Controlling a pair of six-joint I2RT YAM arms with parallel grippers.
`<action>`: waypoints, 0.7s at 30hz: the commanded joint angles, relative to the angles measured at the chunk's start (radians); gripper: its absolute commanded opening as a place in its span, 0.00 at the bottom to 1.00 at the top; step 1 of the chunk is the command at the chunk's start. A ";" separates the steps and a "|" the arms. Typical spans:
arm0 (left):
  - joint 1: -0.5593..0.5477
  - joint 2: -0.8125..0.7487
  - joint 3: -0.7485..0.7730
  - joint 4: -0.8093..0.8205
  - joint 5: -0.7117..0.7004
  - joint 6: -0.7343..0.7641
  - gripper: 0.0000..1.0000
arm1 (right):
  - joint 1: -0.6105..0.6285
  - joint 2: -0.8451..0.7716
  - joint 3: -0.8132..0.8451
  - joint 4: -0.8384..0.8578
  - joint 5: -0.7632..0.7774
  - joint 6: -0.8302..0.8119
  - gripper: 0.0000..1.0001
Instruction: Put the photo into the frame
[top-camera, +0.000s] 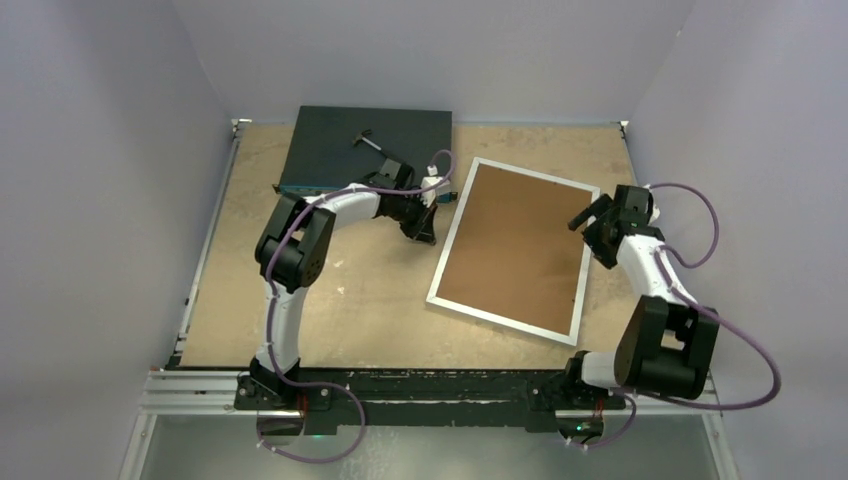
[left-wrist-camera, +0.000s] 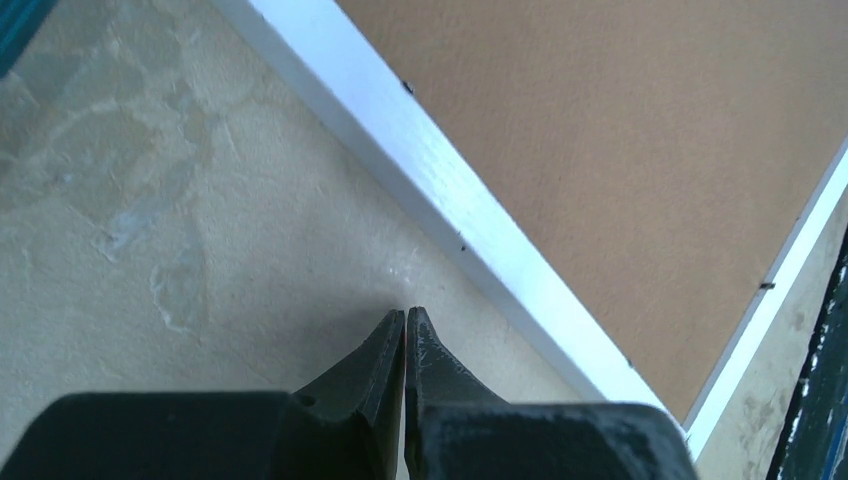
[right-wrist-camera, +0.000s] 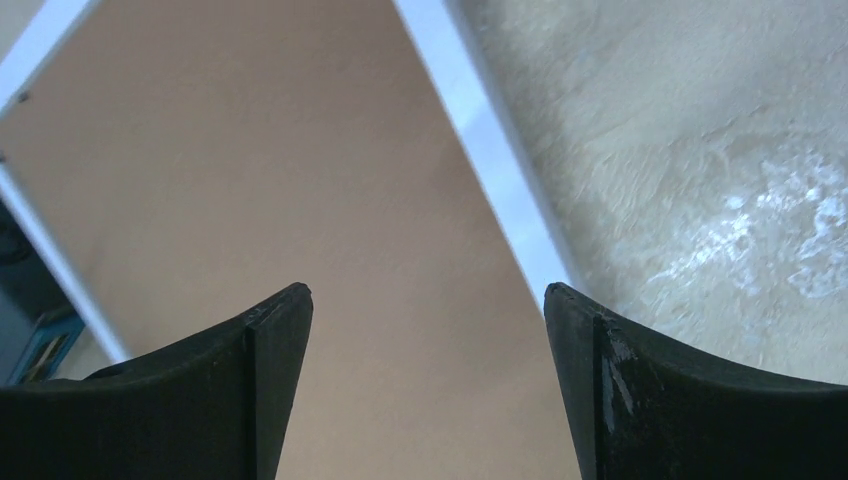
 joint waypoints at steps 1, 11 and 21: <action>0.004 -0.032 -0.022 -0.090 -0.002 0.112 0.01 | 0.000 0.076 0.009 0.096 0.152 -0.014 0.89; -0.066 -0.045 -0.119 -0.105 0.054 0.180 0.02 | -0.002 0.229 0.046 0.222 0.149 -0.017 0.83; -0.181 0.005 -0.127 -0.033 0.067 0.154 0.01 | -0.004 0.489 0.232 0.341 0.069 0.003 0.85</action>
